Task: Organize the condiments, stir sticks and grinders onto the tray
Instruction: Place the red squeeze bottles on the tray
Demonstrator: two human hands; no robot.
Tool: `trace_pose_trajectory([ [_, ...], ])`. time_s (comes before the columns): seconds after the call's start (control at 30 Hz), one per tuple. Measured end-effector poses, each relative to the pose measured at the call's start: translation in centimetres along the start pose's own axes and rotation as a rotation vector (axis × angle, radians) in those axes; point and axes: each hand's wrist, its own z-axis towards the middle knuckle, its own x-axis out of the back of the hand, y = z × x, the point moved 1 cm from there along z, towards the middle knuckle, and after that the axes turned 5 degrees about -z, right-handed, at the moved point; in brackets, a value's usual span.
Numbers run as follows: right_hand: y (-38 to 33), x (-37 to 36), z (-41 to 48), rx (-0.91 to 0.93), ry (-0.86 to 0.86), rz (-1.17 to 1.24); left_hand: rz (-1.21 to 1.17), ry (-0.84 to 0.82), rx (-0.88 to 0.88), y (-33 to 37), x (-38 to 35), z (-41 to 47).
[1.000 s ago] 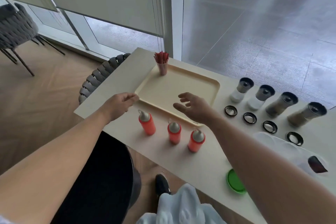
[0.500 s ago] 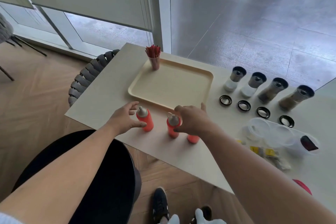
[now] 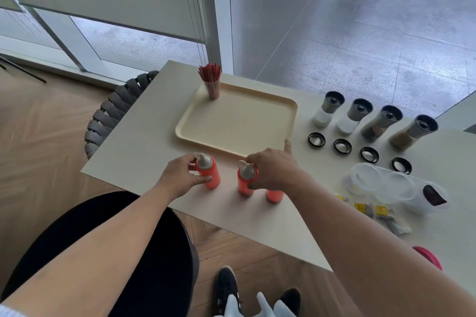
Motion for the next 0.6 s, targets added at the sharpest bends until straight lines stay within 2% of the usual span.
trace_pose_trajectory([
  [0.3, 0.7, 1.0, 0.2, -0.002, 0.059, 0.071, 0.002, 0.002, -0.009, 3.4, 0.4, -0.5],
  [0.5, 2.0, 3.9, 1.0, 0.058, 0.128, 0.187, 0.015, 0.063, -0.026, 6.6, 1.6, -0.2],
  [0.6, 2.8, 5.6, 1.9, 0.041, 0.176, 0.340, -0.003, 0.113, -0.057, 8.6, 2.1, 0.6],
])
